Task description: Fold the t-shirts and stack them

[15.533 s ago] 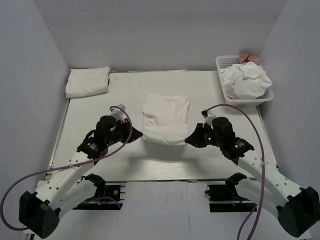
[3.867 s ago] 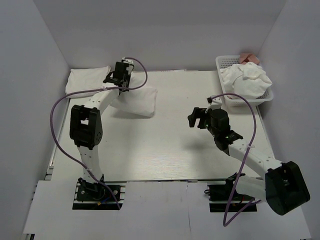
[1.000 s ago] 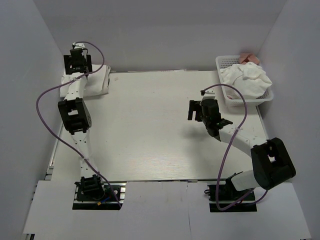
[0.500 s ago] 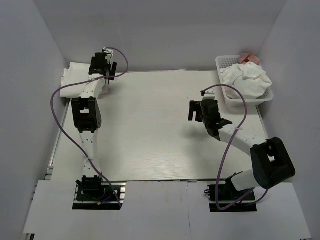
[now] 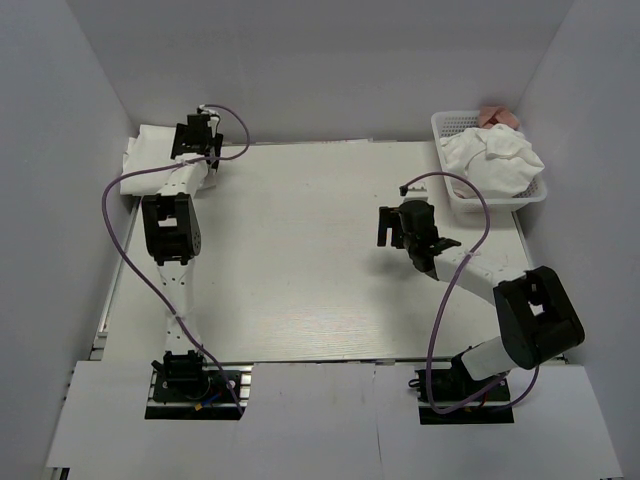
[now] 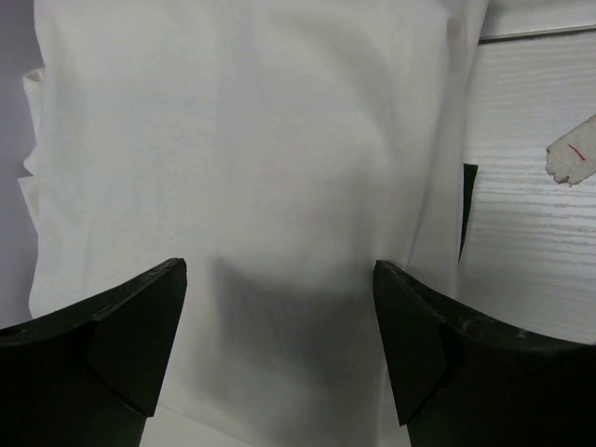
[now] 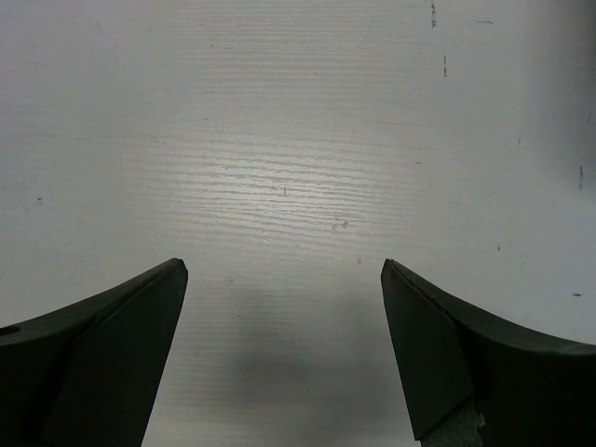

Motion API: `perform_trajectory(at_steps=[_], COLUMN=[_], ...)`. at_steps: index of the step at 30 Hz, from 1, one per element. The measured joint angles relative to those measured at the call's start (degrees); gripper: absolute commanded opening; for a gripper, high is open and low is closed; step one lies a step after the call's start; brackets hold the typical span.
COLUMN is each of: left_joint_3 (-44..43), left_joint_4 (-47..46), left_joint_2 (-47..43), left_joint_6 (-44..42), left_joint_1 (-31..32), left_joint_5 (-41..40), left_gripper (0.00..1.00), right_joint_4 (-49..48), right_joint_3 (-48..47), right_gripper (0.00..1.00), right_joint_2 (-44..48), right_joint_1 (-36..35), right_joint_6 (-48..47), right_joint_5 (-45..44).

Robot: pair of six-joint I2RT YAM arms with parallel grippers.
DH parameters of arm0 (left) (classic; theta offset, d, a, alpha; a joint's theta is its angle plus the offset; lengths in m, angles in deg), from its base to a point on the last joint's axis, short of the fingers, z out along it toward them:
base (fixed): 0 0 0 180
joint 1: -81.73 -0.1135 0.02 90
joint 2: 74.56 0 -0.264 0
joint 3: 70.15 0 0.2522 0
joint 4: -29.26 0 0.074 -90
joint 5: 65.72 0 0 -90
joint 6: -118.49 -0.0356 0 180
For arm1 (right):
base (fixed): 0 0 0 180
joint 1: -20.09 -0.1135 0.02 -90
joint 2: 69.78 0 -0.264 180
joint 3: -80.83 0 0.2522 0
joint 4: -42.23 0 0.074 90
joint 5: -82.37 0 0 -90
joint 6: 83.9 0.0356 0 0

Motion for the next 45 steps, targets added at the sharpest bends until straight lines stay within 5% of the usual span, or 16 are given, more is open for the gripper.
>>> perform_trajectory(at_steps=[13,23,27,31,37,42,45], left_joint_3=[6.1,5.6,3.8,1.3,-5.7,-6.1,-5.7], left_joint_4=[-1.6,-1.4,-0.5,0.7,1.9,1.5,1.4], left_joint_2=[0.3,0.2,0.2,0.2,1.4,1.4,1.4], left_joint_6=[0.9,2.7,3.8,4.6,6.3,7.2,7.4], left_joint_1=[0.0,0.2,0.1,0.1,0.0,-0.1,-0.1], left_joint_5=[1.9,1.2,0.5,0.0,-1.4,-1.0,0.3], left_gripper=[0.87,0.40,0.10,0.00,0.01,0.19,0.21], right_joint_4=[0.4,0.9,1.4,1.6,1.8,2.4,2.8], right_joint_3=[-0.9,-1.2,-1.9,-2.4,-2.8,-2.8,-3.1], right_gripper=[0.90,0.90,0.90,0.90,0.90,0.90,0.90], right_joint_2=[-1.8,-2.2,-3.1,-3.5,-3.9,-3.9,-4.1], right_joint_1=[-0.1,-0.1,-0.1,-0.2,-0.2,-0.2,-0.2], right_joint_6=[0.0,0.0,0.0,0.0,0.0,0.0,0.0], right_joint_5=[0.0,0.0,0.0,0.0,0.2,0.2,0.2])
